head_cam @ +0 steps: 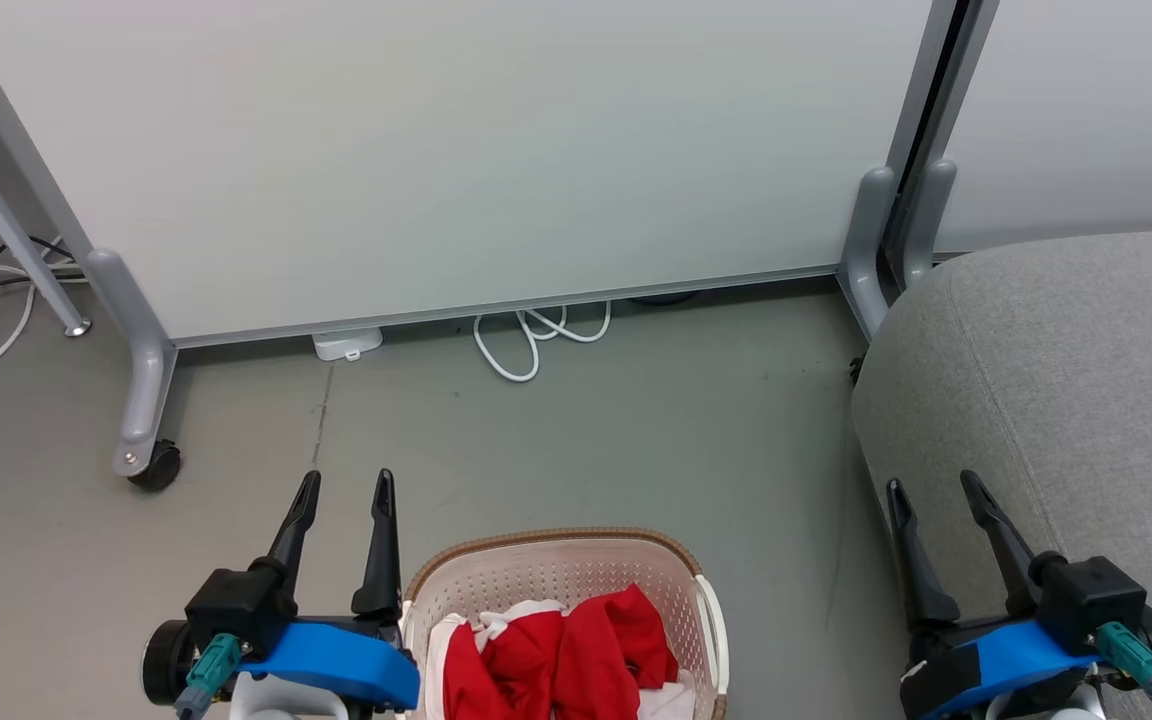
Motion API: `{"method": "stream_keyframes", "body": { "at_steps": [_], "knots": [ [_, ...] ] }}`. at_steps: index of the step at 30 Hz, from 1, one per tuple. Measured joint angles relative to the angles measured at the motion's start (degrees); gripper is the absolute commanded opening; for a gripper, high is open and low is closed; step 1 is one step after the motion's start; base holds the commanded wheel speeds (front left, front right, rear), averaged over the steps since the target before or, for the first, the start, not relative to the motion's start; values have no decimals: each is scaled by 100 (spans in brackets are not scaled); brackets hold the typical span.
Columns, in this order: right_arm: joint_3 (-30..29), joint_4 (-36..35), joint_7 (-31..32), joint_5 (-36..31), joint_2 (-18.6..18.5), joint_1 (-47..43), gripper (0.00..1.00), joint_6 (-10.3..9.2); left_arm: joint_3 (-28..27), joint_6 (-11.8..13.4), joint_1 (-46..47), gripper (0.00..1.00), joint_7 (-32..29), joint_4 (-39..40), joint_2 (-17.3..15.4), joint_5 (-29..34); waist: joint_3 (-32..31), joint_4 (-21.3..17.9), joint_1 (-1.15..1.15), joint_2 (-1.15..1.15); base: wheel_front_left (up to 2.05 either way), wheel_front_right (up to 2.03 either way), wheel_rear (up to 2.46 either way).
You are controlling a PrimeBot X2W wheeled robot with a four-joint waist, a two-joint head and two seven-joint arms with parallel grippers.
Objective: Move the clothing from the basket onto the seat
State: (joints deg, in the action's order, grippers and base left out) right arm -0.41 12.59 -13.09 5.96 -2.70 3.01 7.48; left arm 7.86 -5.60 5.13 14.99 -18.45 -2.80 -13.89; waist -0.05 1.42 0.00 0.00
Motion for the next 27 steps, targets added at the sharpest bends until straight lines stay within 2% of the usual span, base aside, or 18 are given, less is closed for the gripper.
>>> {"method": "stream_keyframes", "body": {
  "at_steps": [16,27],
  "knots": [
    [42,-25,-9,25,-1,20,100,0,20,-7,22,100,0,-55,0,-23,169,-38,0,0,0,0,0],
    [261,-177,-60,25,-3,414,100,0,-1,-85,389,100,1,-226,-4,42,875,-218,0,0,0,0,0]
  ]
}}
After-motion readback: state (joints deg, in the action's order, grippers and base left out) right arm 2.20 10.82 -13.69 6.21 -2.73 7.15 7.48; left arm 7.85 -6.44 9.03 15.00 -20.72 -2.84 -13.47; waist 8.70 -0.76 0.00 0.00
